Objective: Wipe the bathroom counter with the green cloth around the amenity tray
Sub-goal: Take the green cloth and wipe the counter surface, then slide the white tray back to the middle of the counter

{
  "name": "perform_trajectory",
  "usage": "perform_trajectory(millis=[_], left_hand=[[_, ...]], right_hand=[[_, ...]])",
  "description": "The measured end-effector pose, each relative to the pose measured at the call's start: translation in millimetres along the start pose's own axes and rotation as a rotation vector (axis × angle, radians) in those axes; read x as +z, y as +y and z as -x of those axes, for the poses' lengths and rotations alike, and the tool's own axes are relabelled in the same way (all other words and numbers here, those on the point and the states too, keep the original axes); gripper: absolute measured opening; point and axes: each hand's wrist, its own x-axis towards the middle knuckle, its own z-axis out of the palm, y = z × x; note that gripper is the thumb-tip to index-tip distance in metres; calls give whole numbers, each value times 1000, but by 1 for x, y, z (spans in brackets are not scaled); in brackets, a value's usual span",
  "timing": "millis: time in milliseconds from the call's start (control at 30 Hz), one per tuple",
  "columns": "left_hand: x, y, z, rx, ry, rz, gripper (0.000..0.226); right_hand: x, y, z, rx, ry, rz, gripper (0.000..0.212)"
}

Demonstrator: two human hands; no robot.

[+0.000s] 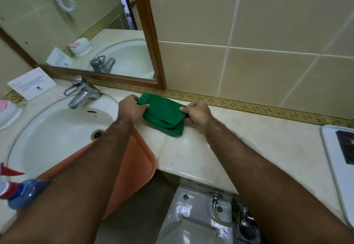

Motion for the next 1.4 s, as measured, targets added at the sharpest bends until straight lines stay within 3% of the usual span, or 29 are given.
perform_trajectory(millis=[100,167,267,467,600,767,900,1067,1167,1267,1400], left_hand=[[18,-1,3,72,-110,-140,57],[31,0,10,193,-131,-249,58],[54,1,25,341,-218,-431,54],[67,12,33,258,-220,-516,57],[76,41,49,361,-262,-661,64],[136,112,113,722,-404,-523,73],[195,189,181,996,-504,-473,76],[255,263,250,1340,-535,-612,84],[286,292,268,1281,-564,-619,80],[307,309,278,1089,-569,-417,65],[329,323,279,939,-405,-288,42]], right_hand=[[-11,17,-10,-185,192,380,23],[-22,29,-9,-411,270,752,33],[-31,40,-4,-739,105,1274,35],[-46,33,10,-687,-91,1388,44],[-101,39,40,-542,35,1234,55],[-206,85,102,-358,394,961,61],[-284,132,155,-187,690,910,54],[-342,173,204,5,840,884,65],[-355,192,228,71,941,779,87],[-359,205,242,110,1066,629,100],[-364,215,246,193,1055,261,75]])
